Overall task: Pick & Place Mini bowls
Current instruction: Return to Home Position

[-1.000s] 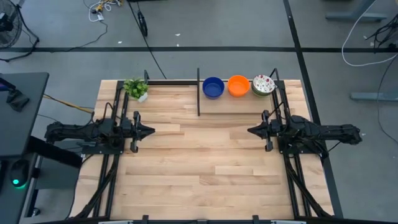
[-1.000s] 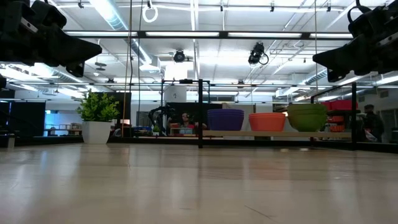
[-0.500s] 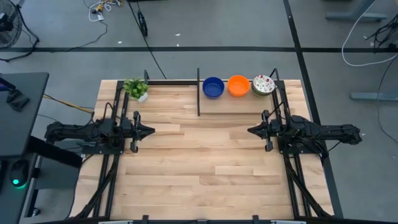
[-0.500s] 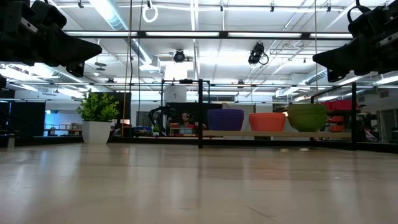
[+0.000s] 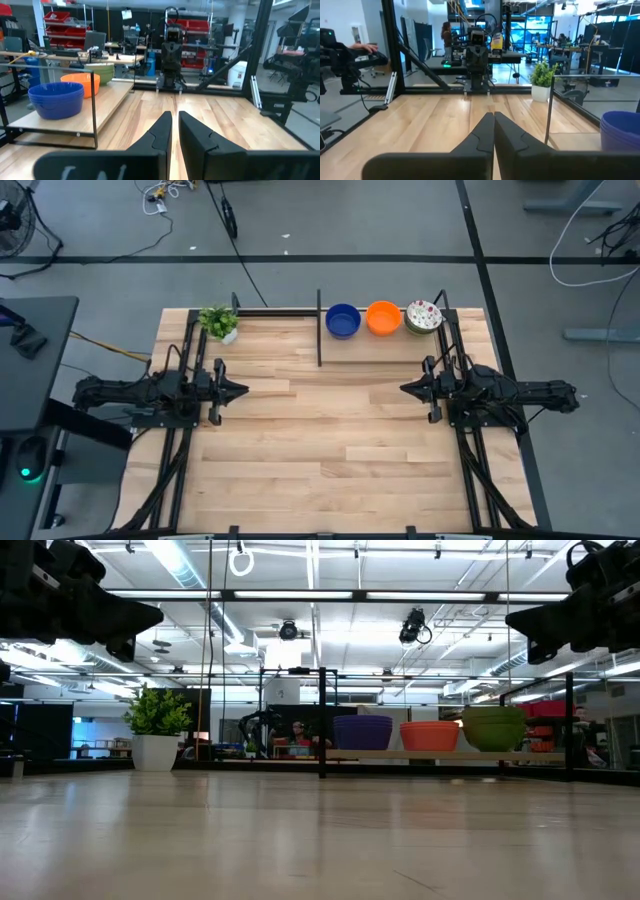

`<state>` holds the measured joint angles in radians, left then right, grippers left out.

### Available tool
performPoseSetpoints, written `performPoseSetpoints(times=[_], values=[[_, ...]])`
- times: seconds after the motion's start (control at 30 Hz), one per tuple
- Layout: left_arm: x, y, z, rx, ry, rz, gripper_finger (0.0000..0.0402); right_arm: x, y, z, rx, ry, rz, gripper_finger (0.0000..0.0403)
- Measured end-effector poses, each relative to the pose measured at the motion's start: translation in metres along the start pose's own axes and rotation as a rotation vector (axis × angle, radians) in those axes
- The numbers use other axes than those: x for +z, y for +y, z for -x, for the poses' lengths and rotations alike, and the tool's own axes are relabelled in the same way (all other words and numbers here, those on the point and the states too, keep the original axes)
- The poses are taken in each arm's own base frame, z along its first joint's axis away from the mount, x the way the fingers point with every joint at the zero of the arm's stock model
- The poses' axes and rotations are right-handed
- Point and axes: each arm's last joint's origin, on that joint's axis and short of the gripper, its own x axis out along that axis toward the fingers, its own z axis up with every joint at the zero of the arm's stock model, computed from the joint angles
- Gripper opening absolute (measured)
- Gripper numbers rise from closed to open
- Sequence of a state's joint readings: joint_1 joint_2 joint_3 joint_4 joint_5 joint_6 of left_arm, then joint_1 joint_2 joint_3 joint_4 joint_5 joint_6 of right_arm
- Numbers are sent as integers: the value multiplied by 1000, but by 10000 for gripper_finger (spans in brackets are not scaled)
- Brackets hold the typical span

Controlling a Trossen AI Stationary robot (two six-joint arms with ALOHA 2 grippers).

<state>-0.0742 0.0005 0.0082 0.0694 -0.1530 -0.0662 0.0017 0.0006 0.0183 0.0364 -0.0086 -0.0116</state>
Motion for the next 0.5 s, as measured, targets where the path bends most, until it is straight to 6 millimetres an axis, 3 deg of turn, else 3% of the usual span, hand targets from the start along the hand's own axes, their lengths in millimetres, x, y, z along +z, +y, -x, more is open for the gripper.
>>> performPoseSetpoints(times=[0.5], values=[[-1, 2, 0, 25, 6, -3, 39, 0, 0, 0, 0, 3, -3, 16]])
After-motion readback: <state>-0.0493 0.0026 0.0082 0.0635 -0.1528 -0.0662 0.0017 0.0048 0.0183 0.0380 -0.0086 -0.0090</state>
